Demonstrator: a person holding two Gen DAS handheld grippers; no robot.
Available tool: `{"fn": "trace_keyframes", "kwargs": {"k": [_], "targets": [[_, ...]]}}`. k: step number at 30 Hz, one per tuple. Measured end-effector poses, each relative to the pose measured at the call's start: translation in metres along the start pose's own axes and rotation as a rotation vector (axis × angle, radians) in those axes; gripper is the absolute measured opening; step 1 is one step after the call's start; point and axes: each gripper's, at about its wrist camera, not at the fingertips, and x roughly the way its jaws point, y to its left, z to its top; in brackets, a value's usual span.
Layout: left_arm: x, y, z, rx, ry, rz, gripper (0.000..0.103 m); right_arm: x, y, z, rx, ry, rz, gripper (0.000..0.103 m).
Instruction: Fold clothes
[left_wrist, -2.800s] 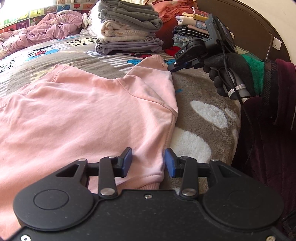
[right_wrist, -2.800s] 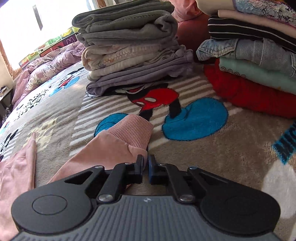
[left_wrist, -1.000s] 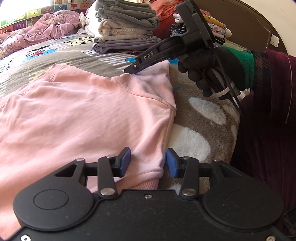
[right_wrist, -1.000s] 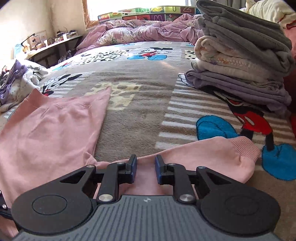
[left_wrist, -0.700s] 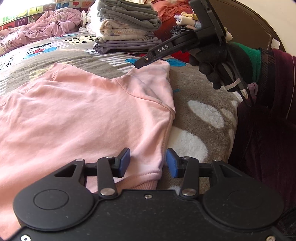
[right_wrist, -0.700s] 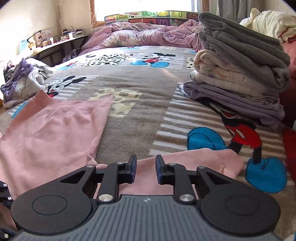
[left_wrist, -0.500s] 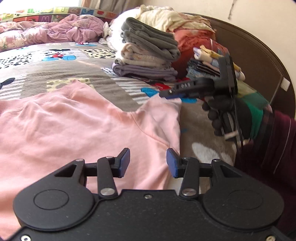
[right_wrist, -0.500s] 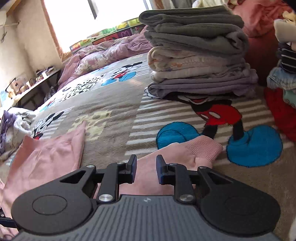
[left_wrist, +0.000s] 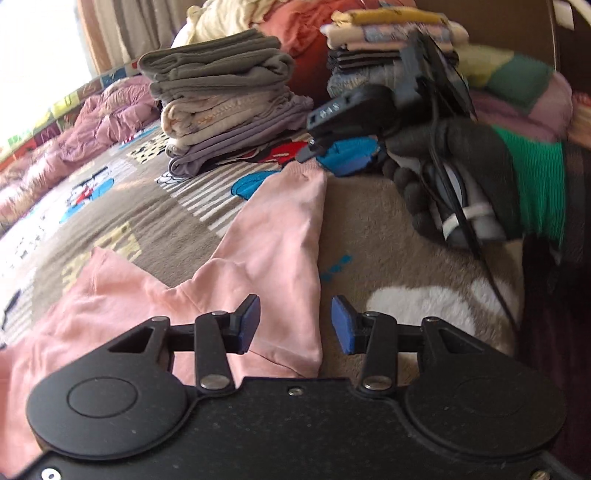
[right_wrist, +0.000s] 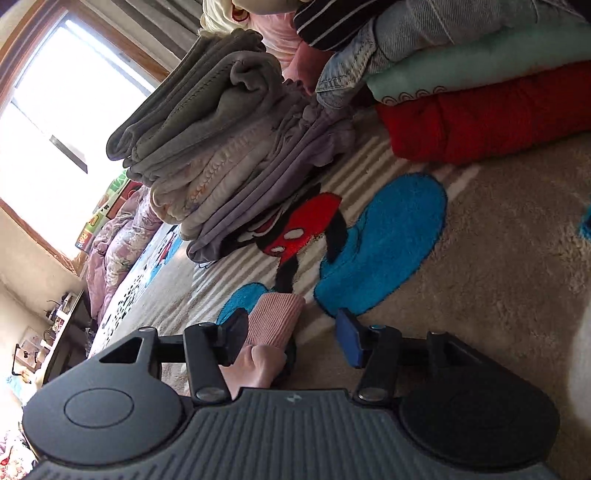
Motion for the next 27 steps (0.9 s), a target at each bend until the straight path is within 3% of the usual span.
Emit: {"fn": "trace_keyframes", "kwargs": {"k": [2,4,5,6,7,8,9,11,16,21,22,23,24,27], "targets": [[0.005,-0.012,-0.004,0.065,0.022,0.048,0.043,0.005,0.002,-0.001,-0.014,0.011,0.018,0.053],[0.011,-0.023,-0.007,0.130,0.044,0.095,0.043,0.009,0.004,-0.002,-0.020,0.018,0.036,0.045],[0.014,-0.029,-0.009,0.162,0.055,0.119,0.043,0.014,0.003,-0.002,-0.015,0.040,0.053,0.020],[0.016,-0.035,-0.011,0.194,0.066,0.142,0.043,0.017,0.001,-0.003,-0.003,0.059,0.064,0.010],[0.019,-0.035,-0.010,0.194,0.073,0.157,0.036,0.016,0.000,-0.003,0.011,0.054,0.072,0.010],[0.022,-0.036,-0.010,0.195,0.080,0.171,0.010,0.009,-0.002,-0.001,0.023,0.034,0.089,0.010],[0.025,-0.038,-0.011,0.218,0.098,0.198,0.002,0.002,-0.003,0.001,0.036,0.015,0.105,0.010],[0.020,-0.040,-0.010,0.237,0.089,0.204,0.001,-0.010,-0.006,0.005,0.060,-0.021,0.135,0.010],[0.021,-0.039,-0.013,0.218,0.092,0.176,0.001,-0.008,-0.018,0.015,0.084,-0.031,0.108,0.006],[0.017,-0.039,-0.013,0.198,0.068,0.140,0.002,-0.003,-0.014,0.009,0.054,-0.002,0.044,0.007],[0.013,-0.038,-0.011,0.196,0.062,0.129,0.007,-0.007,-0.012,0.010,0.038,-0.014,0.038,0.011],[0.007,-0.032,-0.008,0.153,0.056,0.102,0.017,-0.012,-0.011,0.010,0.022,-0.026,0.032,0.012],[-0.001,-0.023,-0.004,0.093,0.039,0.070,0.021,-0.016,-0.009,0.010,0.006,-0.038,0.027,0.014],[-0.010,0.009,0.008,-0.057,0.013,0.073,0.022,-0.030,0.002,0.010,-0.082,-0.084,0.029,0.014]]}}
